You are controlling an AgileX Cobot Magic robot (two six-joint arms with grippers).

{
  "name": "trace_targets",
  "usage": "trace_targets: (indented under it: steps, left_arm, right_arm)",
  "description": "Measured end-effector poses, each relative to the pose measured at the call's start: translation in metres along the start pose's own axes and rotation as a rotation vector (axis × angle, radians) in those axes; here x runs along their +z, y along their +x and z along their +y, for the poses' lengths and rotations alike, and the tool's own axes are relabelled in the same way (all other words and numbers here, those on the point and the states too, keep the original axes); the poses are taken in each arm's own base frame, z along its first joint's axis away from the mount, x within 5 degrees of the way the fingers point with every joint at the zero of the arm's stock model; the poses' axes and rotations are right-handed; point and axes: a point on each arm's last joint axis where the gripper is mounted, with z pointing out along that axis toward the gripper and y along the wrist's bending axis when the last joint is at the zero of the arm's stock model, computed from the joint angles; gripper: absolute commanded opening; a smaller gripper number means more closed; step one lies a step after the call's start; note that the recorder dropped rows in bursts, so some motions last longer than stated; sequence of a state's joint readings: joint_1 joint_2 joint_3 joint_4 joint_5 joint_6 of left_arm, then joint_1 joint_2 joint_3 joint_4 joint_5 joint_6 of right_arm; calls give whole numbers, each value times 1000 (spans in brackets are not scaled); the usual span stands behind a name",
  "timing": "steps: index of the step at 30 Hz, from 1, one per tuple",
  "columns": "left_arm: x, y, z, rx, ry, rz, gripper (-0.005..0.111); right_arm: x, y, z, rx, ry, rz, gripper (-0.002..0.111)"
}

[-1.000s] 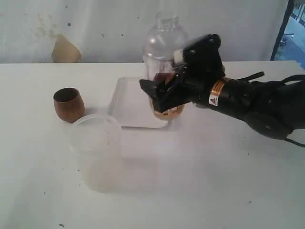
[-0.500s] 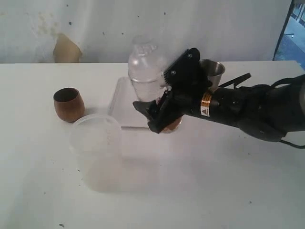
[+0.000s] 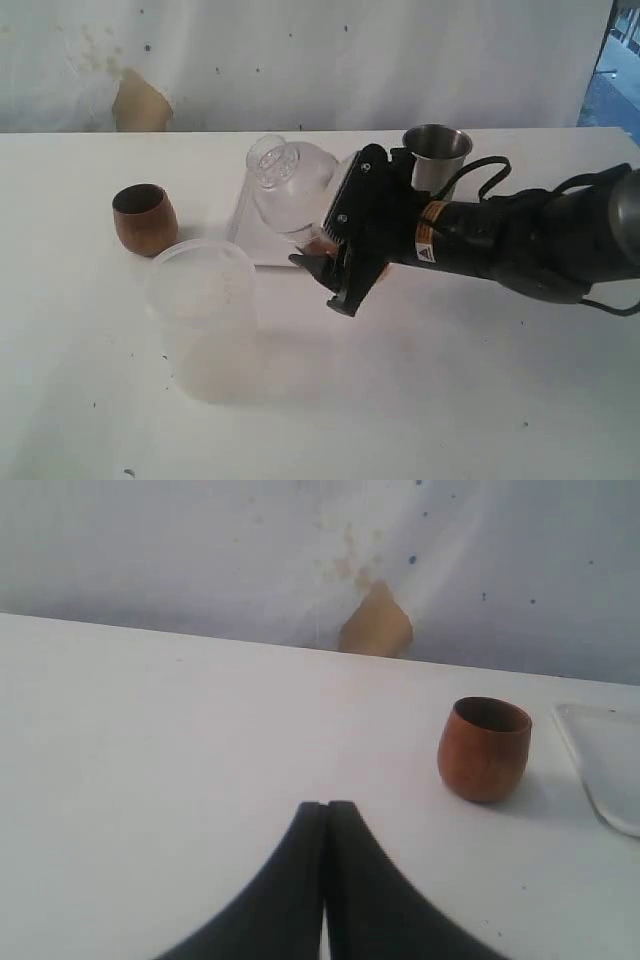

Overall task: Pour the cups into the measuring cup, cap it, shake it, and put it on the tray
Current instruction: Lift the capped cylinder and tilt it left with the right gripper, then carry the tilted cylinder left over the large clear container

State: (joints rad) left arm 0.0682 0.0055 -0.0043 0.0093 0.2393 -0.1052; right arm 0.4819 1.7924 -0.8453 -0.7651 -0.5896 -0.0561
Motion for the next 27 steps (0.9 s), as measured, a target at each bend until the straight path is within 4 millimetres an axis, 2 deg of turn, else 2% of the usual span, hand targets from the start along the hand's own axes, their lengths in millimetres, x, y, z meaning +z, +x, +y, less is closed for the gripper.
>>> trace_targets:
  steps: [5, 9, 15, 20, 27]
  left_arm:
    - [0, 0, 0, 0, 0, 0, 0]
    - [0, 0, 0, 0, 0, 0, 0]
    - [0, 0, 0, 0, 0, 0, 0]
    - [0, 0, 0, 0, 0, 0, 0]
    - [0, 0, 0, 0, 0, 0, 0]
  right_arm:
    - [6, -1, 7, -43, -41, -137, 0]
    - [3, 0, -1, -50, -20, -233, 0]
    - [4, 7, -20, -116, 26, -164, 0]
    - [10, 0, -33, -188, 34, -142, 0]
    - [17, 1, -36, -277, 8, -122, 0]
